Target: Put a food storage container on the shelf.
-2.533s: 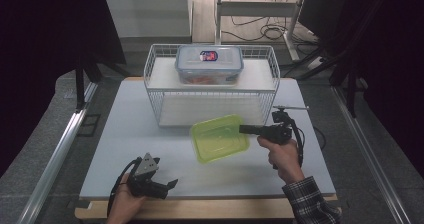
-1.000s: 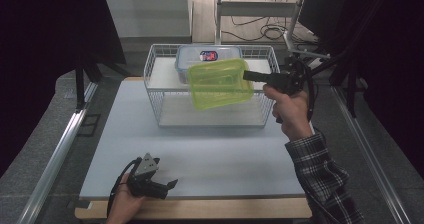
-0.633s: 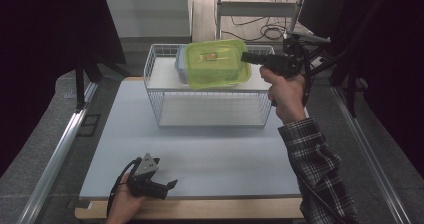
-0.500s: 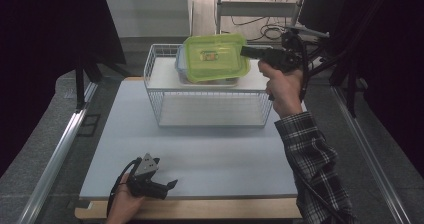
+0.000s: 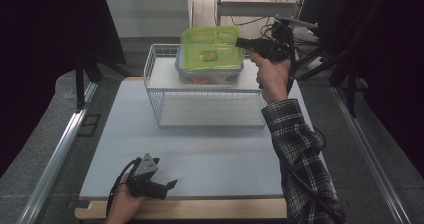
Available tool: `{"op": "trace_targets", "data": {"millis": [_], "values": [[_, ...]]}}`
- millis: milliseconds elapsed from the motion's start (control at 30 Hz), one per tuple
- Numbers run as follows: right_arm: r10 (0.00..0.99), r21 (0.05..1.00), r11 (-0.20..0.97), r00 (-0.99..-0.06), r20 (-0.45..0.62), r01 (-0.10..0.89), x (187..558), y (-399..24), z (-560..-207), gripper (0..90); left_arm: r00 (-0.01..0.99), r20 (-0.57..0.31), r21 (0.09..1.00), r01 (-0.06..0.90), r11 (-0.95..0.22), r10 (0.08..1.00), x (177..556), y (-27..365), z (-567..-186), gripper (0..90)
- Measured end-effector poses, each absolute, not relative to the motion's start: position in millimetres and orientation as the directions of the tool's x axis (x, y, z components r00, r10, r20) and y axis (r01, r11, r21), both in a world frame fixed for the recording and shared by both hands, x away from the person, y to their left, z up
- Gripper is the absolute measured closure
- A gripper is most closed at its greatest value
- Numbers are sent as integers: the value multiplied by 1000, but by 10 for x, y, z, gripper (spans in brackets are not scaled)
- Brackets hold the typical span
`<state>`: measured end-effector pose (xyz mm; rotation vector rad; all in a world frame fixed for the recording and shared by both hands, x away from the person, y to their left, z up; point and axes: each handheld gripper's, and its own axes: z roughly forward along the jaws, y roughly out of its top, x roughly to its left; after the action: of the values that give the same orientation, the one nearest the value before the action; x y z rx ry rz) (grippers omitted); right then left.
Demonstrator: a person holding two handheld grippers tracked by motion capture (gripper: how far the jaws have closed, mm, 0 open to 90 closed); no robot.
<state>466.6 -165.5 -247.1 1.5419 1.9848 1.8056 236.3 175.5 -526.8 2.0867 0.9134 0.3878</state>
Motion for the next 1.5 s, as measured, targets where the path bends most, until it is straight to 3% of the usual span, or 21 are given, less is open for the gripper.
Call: {"op": "trace_targets", "data": {"millis": [300, 567, 1133, 1300, 1500], "values": [[697, 775, -182, -477, 536, 605, 4716, -1635, -2528, 784, 693, -36, 777, 473, -416, 720, 2363, 1749, -5270, 36], [773, 816, -138, -454, 443, 561, 4725, -1576, -2559, 740, 695, -34, 774, 473, -420, 719, 2364, 1745, -5274, 36], [785, 815, -152, -433, 443, 560, 4812, -1480, -2630, 684, 697, -33, 773, 472, -424, 716, 2364, 1737, -5280, 36], [807, 835, -114, -440, 395, 539, 4811, -1459, -2633, 605, 696, -32, 773, 472, -424, 717, 2363, 1739, -5278, 37], [800, 848, -96, -467, 377, 521, 4789, -1506, -2585, 444, 696, -33, 774, 472, -422, 717, 2364, 1741, -5277, 37]]}}
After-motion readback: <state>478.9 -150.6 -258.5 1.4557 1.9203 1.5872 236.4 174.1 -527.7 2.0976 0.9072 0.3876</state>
